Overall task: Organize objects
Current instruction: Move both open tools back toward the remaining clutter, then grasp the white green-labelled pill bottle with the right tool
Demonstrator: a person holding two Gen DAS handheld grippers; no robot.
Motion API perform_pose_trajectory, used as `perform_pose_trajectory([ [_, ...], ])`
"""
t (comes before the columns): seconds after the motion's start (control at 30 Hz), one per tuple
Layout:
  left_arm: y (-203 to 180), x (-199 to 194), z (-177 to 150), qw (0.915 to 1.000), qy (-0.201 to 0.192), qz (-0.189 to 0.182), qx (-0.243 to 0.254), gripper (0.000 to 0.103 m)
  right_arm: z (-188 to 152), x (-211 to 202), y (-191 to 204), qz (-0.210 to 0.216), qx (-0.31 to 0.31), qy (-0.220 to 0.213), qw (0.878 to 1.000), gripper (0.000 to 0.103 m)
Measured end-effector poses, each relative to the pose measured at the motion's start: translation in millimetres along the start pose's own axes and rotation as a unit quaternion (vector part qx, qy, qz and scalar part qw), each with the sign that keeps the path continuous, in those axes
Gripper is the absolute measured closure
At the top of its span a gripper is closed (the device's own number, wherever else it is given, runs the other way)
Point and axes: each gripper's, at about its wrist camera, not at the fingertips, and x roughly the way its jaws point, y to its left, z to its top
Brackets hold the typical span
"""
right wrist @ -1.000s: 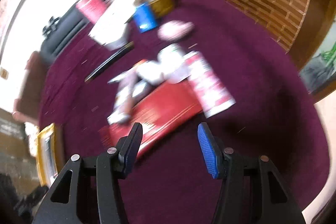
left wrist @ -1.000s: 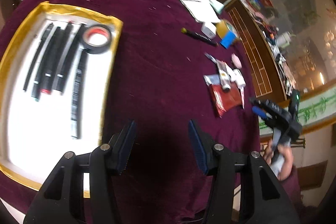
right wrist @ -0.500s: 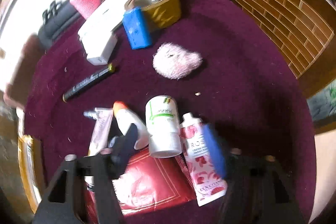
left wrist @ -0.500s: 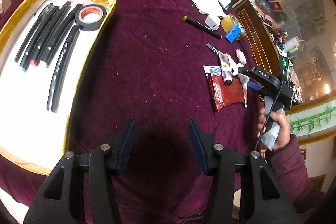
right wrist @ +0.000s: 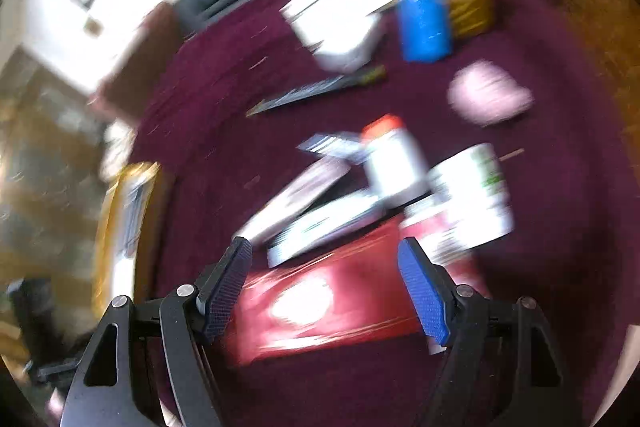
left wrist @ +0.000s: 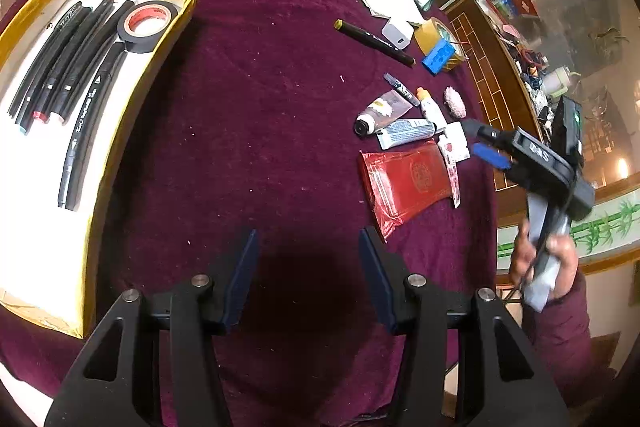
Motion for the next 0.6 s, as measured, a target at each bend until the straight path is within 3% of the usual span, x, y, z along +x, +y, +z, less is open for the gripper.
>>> perform_pose_trajectory([
  [0.1,-1,1,-3,1.0000,0.002,0.000,0.001,0.053,13,-3,-20,-0.073,0.006,-0.014,0.997,0.032],
  [0.33,-6,2,-8,0.9999,0.003,0.013,0.009,0.053,17,12,-29,-0.138,-0.023,-0.017,0.990,0.034],
  [0.4,-10,4,-9,0.9998,0.005,0.016,0.013,0.053,18,19,-23,-0.156,-0.036,-0.016,0.987,0.043],
  [0.43,-11,4,-9,0.9997,0.006,0.017,0.016,0.053,18,23,-24,-0.164,-0.042,-0.010,0.986,0.055],
  [0.53,-19,9,-2,0.9992,0.008,0.021,0.032,0.053,27,39,-29,-0.167,-0.047,0.008,0.985,0.073],
  [0.6,-29,15,8,0.9980,0.005,0.027,0.057,0.053,28,46,-29,-0.175,-0.053,0.015,0.983,0.074],
])
